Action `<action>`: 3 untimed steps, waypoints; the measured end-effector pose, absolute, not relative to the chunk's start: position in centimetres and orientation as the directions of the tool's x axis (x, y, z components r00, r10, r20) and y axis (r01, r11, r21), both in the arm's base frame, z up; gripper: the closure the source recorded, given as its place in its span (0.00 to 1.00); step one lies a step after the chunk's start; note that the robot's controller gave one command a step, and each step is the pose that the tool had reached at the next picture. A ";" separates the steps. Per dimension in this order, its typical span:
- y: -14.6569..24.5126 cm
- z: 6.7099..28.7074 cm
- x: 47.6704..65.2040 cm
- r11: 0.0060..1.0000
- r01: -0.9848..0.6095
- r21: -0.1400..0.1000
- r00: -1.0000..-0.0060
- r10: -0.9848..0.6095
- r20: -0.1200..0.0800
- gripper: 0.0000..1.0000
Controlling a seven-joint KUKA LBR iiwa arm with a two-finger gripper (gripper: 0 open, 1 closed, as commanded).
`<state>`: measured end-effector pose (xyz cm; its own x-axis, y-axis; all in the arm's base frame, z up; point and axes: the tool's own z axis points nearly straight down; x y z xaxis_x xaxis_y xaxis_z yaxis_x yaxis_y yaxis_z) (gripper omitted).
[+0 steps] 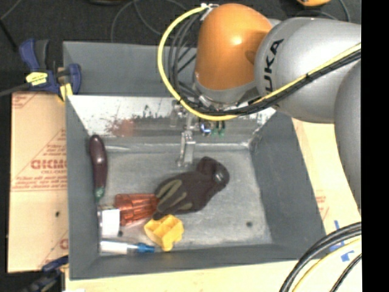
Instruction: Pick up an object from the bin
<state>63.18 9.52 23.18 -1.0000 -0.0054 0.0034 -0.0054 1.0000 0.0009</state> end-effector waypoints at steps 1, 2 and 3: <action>9.5 23.7 63.3 1.000 -0.004 0.002 -1.000 -0.004 -0.004 0.00; 8.8 19.6 61.0 0.989 -0.148 0.000 -0.989 -0.148 -0.005 0.00; 4.5 16.1 57.3 0.921 -0.389 -0.001 -0.921 -0.389 -0.007 0.00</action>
Offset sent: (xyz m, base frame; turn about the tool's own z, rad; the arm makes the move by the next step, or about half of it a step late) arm -0.0932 -0.0246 -0.1618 -0.5884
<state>57.30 4.53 16.10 -0.9210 -0.3895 -0.0074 -0.3895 0.9210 -0.0014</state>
